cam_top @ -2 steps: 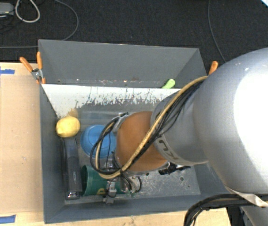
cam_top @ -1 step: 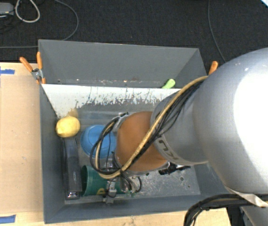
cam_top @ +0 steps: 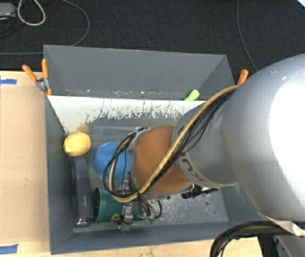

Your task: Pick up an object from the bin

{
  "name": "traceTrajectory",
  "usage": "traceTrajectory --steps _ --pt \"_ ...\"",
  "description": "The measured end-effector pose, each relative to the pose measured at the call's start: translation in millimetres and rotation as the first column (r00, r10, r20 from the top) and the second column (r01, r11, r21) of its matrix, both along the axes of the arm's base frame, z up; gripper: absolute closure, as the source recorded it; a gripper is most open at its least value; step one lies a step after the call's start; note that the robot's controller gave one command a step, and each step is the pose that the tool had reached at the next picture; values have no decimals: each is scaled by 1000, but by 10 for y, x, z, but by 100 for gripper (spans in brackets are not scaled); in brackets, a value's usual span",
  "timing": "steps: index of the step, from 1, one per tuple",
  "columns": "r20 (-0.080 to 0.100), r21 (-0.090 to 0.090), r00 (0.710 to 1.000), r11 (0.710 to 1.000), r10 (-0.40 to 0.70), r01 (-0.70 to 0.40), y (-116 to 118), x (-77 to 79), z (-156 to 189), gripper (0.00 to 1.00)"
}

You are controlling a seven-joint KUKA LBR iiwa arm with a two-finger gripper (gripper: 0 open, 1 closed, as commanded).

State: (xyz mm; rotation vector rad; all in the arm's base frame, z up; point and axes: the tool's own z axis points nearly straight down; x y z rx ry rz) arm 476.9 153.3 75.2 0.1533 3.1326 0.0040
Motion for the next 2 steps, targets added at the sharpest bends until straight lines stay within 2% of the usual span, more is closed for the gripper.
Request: traceTrajectory --steps 2 --pt "-4 0 1000 1000 -5 5 -7 -10 330 100"
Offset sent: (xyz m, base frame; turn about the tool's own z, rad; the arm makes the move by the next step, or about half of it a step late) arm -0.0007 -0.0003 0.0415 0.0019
